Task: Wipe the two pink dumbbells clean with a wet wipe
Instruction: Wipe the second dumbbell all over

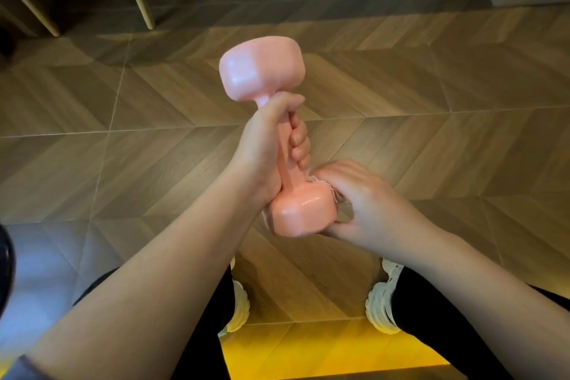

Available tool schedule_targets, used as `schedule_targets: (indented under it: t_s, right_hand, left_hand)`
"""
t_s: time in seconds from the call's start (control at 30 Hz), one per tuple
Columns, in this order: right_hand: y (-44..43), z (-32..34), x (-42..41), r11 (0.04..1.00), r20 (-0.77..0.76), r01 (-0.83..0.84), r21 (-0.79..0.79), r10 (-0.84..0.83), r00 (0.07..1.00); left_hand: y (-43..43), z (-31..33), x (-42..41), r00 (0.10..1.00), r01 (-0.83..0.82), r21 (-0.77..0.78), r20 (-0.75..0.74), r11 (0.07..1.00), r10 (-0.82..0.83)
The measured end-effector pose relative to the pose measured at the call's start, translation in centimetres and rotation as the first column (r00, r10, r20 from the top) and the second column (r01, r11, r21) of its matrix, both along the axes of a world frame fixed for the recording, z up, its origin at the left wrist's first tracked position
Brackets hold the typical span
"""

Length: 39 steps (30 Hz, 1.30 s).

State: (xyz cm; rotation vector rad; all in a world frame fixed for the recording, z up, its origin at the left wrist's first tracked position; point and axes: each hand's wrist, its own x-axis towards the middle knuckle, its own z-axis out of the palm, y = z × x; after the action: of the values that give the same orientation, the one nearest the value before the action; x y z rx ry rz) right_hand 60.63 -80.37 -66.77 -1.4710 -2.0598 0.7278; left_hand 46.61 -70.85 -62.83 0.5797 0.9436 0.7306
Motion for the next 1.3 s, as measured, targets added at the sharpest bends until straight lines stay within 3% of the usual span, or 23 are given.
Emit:
schedule_targets:
  t_s: [0.17, 0.33, 0.4, 0.6, 0.7, 0.8, 1.0, 1.17, 1.3]
  right_hand:
    - [-0.6, 0.4, 0.3, 0.985, 0.060, 0.027, 0.173, -0.038, 0.997]
    - [-0.1, 0.3, 0.0, 0.998, 0.018, -0.062, -0.002, 0.062, 0.998]
    - [-0.1, 0.3, 0.0, 0.998, 0.023, -0.063, 0.023, 0.062, 0.998]
    - [-0.7, 0.5, 0.5, 0.962, 0.162, 0.102, 0.255, -0.146, 0.976]
    - [-0.6, 0.5, -0.1, 0.983, 0.181, 0.049, 0.178, -0.082, 0.980]
    - [-0.5, 0.9, -0.4, 0.993, 0.145, 0.002, 0.114, -0.019, 0.989]
    - [-0.9, 1.1, -0.1, 0.978, 0.210, 0.067, 0.197, -0.109, 0.972]
    - [-0.9, 1.0, -1.0, 1.000, 0.238, -0.028, -0.012, 0.030, 0.971]
    - [-1.3, 0.8, -1.0, 0.993, 0.249, 0.058, 0.099, -0.081, 0.965]
  left_hand:
    - [-0.1, 0.1, 0.1, 1.000, 0.009, -0.002, 0.012, 1.000, -0.009]
    - [-0.3, -0.2, 0.0, 0.992, 0.080, 0.045, 0.091, 0.996, -0.084]
    - [-0.4, -0.1, 0.2, 0.983, 0.113, 0.090, 0.137, 0.990, -0.124]
    - [0.2, -0.5, 0.1, 0.998, 0.028, 0.024, -0.051, 0.999, -0.026]
    - [0.0, -0.7, 0.0, 0.998, -0.040, -0.050, -0.056, 0.998, 0.038]
    - [-0.2, -0.5, 0.0, 1.000, 0.004, -0.013, 0.010, 1.000, -0.004]
    - [0.3, -0.7, -0.1, 0.993, -0.063, -0.042, -0.104, 0.997, 0.058]
    - [-0.3, -0.9, 0.3, 0.991, 0.011, -0.087, -0.130, 0.996, -0.022]
    - [-0.4, -0.7, 0.5, 0.981, 0.052, -0.050, -0.186, 0.997, -0.060]
